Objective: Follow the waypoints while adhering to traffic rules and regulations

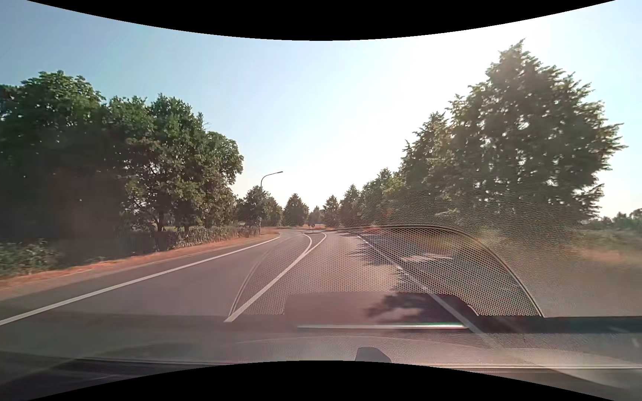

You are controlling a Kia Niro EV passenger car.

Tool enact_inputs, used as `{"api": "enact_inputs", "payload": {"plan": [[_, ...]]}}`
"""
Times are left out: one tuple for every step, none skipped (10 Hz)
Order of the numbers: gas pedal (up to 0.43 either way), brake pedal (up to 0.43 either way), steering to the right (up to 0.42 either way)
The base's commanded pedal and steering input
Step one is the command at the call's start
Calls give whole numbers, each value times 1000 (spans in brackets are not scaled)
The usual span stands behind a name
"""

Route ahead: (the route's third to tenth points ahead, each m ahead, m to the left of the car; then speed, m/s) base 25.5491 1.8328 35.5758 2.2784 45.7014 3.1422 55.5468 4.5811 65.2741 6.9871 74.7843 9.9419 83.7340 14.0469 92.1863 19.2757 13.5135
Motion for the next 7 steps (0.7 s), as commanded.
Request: {"api": "enact_inputs", "payload": {"plan": [[28, 0, -3], [28, 0, -3], [28, 0, -2], [28, 0, -2], [28, 0, -2], [28, 0, -2], [28, 0, -2]]}}
